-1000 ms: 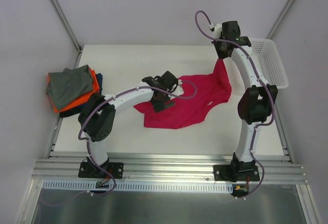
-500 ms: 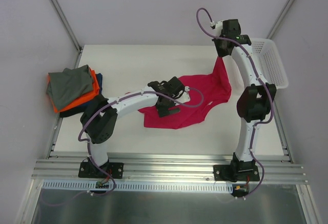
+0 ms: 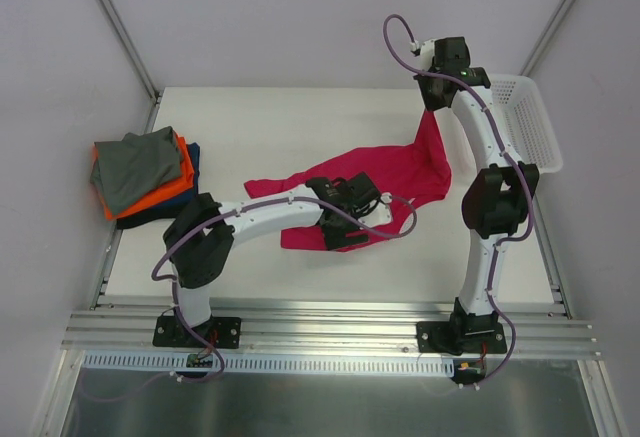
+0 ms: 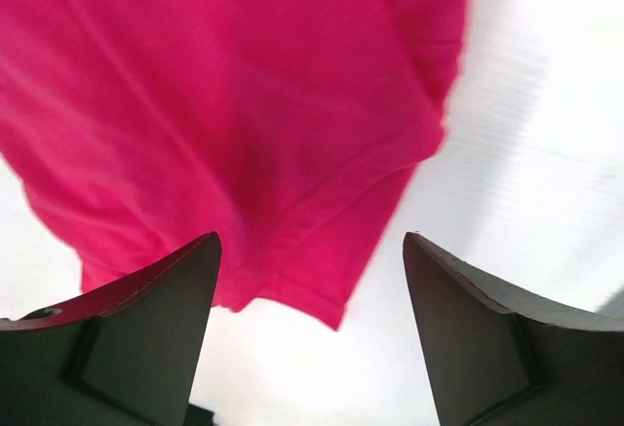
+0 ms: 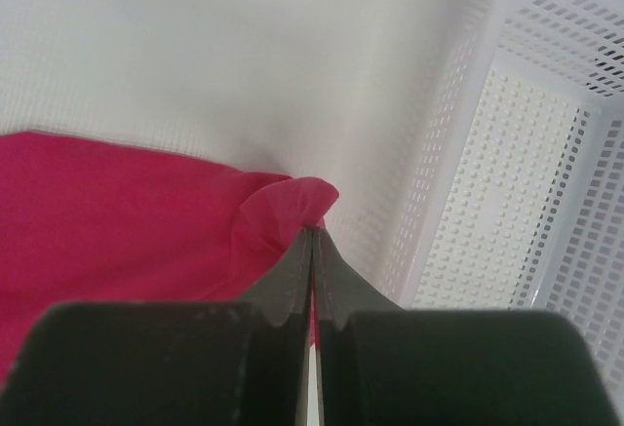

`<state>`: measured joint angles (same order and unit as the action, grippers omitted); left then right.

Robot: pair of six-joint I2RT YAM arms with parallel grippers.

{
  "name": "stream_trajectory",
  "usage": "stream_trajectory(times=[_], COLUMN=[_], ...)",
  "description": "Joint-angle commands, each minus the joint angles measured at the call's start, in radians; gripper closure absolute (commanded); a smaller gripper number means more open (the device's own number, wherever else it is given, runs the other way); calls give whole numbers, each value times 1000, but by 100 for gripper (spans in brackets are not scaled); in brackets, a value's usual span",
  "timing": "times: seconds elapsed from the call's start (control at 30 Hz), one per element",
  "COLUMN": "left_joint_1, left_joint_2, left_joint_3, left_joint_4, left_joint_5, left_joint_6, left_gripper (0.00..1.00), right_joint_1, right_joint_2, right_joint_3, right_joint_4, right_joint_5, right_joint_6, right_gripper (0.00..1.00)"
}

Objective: Fold and stack the t-shirts
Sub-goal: Flatten out the tshirt

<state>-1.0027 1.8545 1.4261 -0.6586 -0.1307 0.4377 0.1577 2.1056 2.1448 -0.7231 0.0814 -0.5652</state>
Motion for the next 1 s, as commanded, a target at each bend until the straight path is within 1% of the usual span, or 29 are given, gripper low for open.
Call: stream_trajectory(times=[0.0,0.07,0.2,0.23,0.3,0.43,0.5,0.63,0.67,0.7,0.73,0.87,0.97], left_joint_1=[-45,-68,-99,-103,-108,-102,-100,-86,-83,-79,-76,-63,-34], left_joint_2=[-8,0,20,40,63,136,155,189,190,187,178,155,164], left_joint_3=[31,22,13,17,25,37,43,79,86,92,99,108,114], left_joint_4=[-19,-19,-18,-18,-16,28,43,53,51,51,50,48,44], left_joint_5=[40,52,63,66,63,32,32,26,25,25,19,14,23], left_joint_6=[-62,-91,-108,-116,-131,-137,-145,-157,-156,-148,-143,-131,-128], left_gripper=[26,28,28,30,31,32,36,38,39,42,43,44,53], right_joint_1=[3,3,3,3,3,9,16,22,23,26,26,26,28], right_joint_2=[-25,-35,-42,-42,-35,-29,-29,-30,-32,-33,-35,-41,-41], right_joint_3=[44,41,30,30,33,47,47,46,44,44,41,41,41], right_joint_4=[8,7,10,10,10,13,13,14,13,16,14,19,21], right_joint_5=[-5,-6,-3,-6,-8,-3,-2,3,7,9,8,14,18], right_joint_6=[10,10,8,8,11,13,13,11,10,10,10,7,4], right_gripper=[100,100,100,99,100,100,100,100,100,100,100,100,100])
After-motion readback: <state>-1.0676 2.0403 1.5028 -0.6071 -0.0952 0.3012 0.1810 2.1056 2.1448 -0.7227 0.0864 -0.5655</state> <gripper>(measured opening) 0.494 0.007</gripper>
